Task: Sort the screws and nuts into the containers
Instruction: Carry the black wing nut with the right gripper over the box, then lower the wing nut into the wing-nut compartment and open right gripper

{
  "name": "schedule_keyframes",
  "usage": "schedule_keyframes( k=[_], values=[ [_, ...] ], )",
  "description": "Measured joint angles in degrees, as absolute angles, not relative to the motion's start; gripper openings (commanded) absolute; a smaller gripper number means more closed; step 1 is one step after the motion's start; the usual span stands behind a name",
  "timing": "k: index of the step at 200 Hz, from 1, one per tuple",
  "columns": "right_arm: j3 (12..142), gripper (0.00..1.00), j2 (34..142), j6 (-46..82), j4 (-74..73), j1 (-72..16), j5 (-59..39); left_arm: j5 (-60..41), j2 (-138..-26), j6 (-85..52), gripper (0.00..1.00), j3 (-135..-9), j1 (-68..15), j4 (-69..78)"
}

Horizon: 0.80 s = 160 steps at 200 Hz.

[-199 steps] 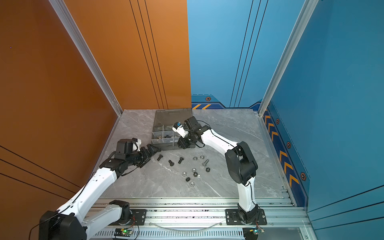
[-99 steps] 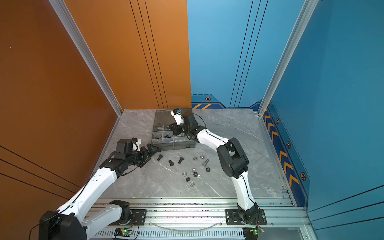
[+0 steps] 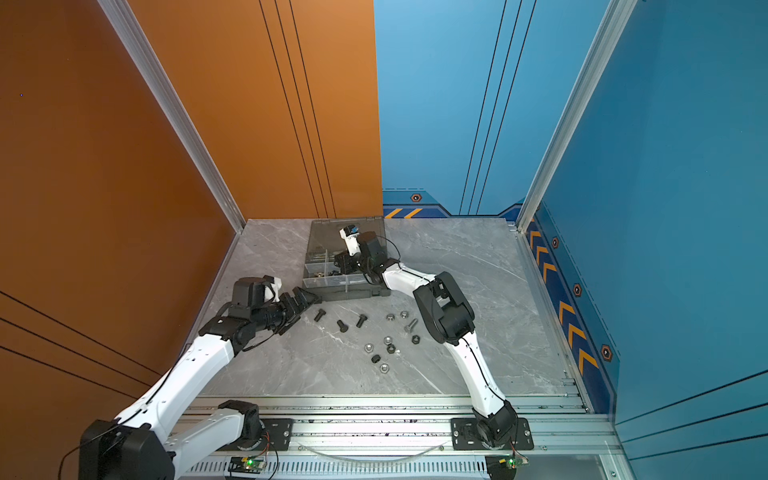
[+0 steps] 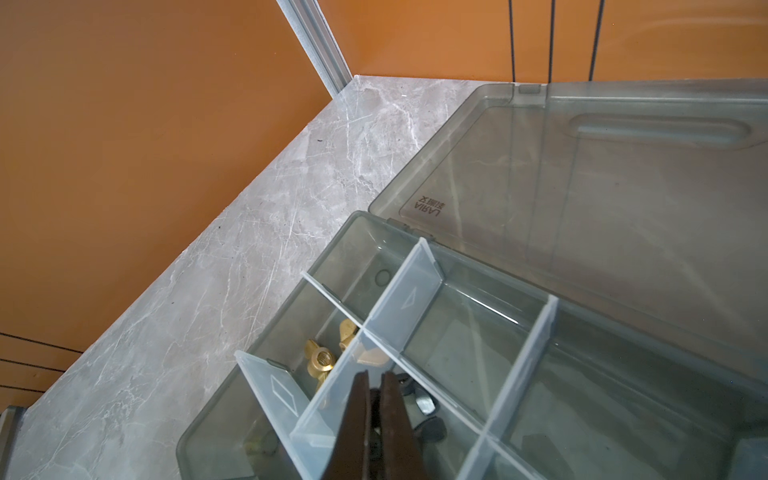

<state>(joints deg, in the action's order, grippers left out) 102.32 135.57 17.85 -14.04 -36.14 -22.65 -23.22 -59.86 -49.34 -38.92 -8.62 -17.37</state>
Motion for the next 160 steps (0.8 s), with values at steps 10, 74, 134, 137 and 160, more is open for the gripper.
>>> schedule_keyframes(
  k=[10,74,134,137,160],
  values=[
    [102.32,0.00,135.57,17.78,-13.96,-36.34,-22.63,-23.22,-59.86,-49.34,0.98,-38.92,-8.60,-17.37],
    [101.91,0.00,135.57,16.10,-11.70,-36.77,-22.20,-23.22,-59.86,-49.34,0.98,-38.92,-8.51,-17.39],
    [101.71,0.05,135.57,14.48,-8.91,-36.82,-21.96,-23.22,-59.86,-49.32,0.98,-38.92,-8.51,-17.41],
    [101.71,0.05,135.57,14.39,-8.88,-36.82,-21.87,-23.22,-59.86,-49.32,0.98,-38.92,-8.51,-17.41],
    [101.71,0.19,135.57,13.78,-8.34,-36.82,-21.54,-23.20,-59.86,-49.28,0.98,-38.92,-8.51,-17.43]
  ],
)
